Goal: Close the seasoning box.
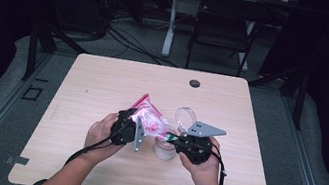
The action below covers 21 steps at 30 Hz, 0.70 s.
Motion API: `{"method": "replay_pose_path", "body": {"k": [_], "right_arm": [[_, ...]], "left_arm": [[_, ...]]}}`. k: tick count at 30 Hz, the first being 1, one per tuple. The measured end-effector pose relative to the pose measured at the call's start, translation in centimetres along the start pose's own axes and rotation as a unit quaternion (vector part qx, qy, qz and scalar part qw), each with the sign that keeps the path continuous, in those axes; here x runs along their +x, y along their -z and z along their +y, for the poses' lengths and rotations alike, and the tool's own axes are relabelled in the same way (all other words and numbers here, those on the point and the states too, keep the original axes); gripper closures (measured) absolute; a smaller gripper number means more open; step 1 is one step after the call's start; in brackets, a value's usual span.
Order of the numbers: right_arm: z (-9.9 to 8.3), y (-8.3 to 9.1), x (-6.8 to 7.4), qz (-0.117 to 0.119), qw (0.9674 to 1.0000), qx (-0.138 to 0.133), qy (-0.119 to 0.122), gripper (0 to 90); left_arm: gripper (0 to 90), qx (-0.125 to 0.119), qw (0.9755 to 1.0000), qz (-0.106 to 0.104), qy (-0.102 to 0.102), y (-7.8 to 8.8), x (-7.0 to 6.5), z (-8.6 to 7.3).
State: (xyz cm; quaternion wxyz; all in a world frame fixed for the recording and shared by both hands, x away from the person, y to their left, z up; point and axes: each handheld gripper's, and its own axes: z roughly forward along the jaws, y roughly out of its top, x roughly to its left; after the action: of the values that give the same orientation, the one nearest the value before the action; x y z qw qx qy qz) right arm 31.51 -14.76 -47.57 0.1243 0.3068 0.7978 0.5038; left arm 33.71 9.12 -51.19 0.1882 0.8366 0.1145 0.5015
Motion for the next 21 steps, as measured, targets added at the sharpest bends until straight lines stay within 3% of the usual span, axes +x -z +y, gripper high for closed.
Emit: {"method": "replay_pose_path", "body": {"k": [4, 21], "right_arm": [[0.06, -0.08, 0.12, -0.006, 0.9999, 0.006, 0.009, 86.8], [-0.01, -0.24, 0.07, -0.003, 0.9998, 0.008, -0.018, 88.4]], "left_arm": [[64.5, 0.001, 1.0000, 0.001, -0.002, 0.03, 0.05, -0.03], [64.5, -0.002, 0.9998, 0.017, -0.012, 0.12, 0.10, -0.03]]}}
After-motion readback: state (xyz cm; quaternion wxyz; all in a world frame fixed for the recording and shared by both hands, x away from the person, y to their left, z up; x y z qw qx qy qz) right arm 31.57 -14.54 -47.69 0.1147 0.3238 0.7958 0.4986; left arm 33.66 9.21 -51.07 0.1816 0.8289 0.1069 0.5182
